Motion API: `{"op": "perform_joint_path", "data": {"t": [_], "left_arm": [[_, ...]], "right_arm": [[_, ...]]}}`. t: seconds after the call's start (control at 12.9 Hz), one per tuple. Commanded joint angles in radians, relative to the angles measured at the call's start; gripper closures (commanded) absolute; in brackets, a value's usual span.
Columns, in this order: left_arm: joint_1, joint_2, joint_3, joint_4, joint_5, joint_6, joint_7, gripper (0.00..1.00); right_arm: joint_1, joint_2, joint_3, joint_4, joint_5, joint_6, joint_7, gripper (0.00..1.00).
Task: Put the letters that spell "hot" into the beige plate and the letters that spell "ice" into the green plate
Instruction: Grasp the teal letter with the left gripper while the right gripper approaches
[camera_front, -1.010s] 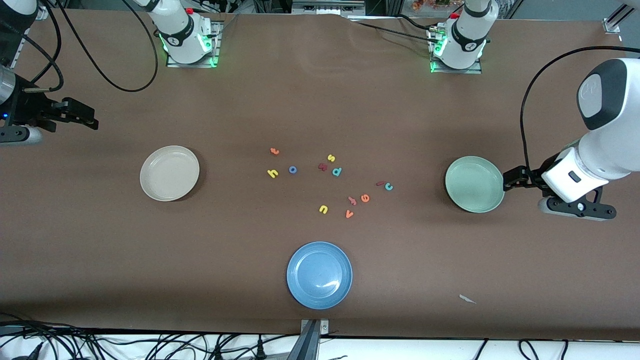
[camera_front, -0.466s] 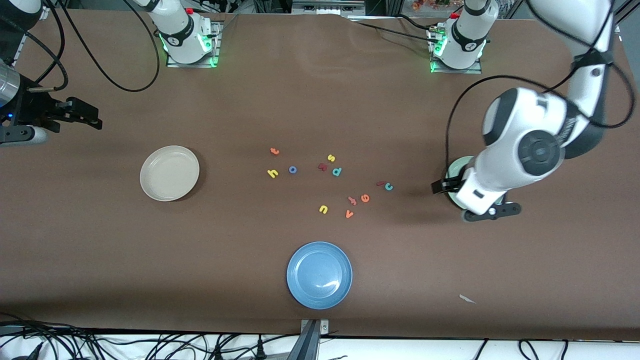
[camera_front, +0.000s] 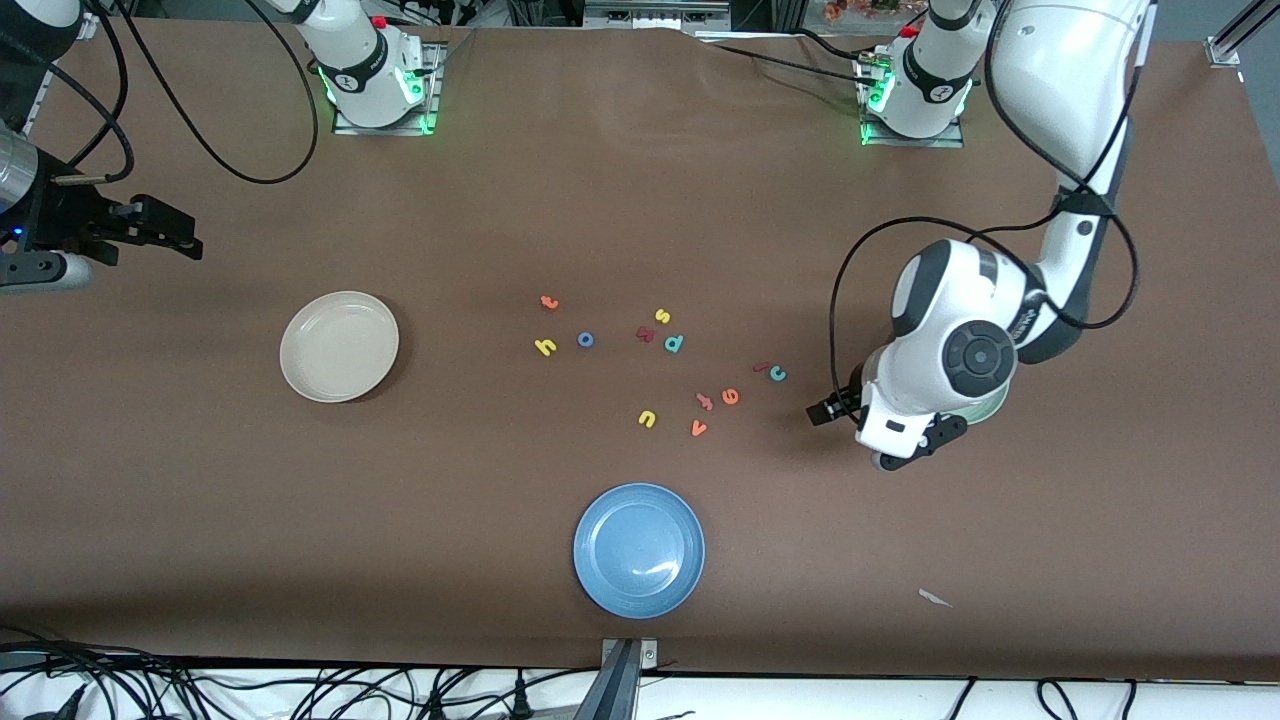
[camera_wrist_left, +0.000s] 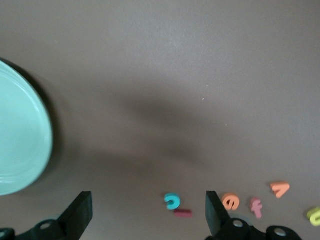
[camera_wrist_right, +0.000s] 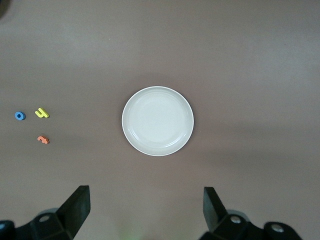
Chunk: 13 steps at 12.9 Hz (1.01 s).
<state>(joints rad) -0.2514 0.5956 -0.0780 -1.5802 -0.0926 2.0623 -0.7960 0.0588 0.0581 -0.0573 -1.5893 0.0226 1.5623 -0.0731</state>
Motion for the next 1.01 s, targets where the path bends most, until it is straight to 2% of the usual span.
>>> {"op": "perform_joint_path", "data": {"t": [0.0,0.23,0.47,0.54,0.7,0.93], "left_arm": [[-0.049,0.010,0.011,-0.069,-0.026,0.111,-0.115,0.03],[-0.086,0.046,0.011,-0.101,-0.027,0.174,-0.164,0.06],[-0.089,0.059,-0.006,-0.116,-0.044,0.183,-0.164,0.17],[-0.091,0.059,-0.009,-0.139,-0.051,0.218,-0.164,0.20],[-0.094,0.056,-0.011,-0.207,-0.052,0.309,-0.163,0.20],[-0.101,0.044,-0.011,-0.248,-0.050,0.326,-0.161,0.26]], "right_arm": [[-0.007,0.002,-0.007,0.014,0.011,-0.001,0.006,0.00],[-0.002,0.002,-0.004,0.015,0.002,0.001,0.006,0.00],[0.021,0.003,0.002,0.014,-0.001,-0.007,0.009,0.00],[0.035,0.009,0.002,0.011,0.002,-0.005,0.013,0.00],[0.050,0.041,0.004,0.014,0.010,0.001,0.013,0.00],[0.076,0.078,0.002,0.014,0.011,0.018,0.041,0.00]]}}
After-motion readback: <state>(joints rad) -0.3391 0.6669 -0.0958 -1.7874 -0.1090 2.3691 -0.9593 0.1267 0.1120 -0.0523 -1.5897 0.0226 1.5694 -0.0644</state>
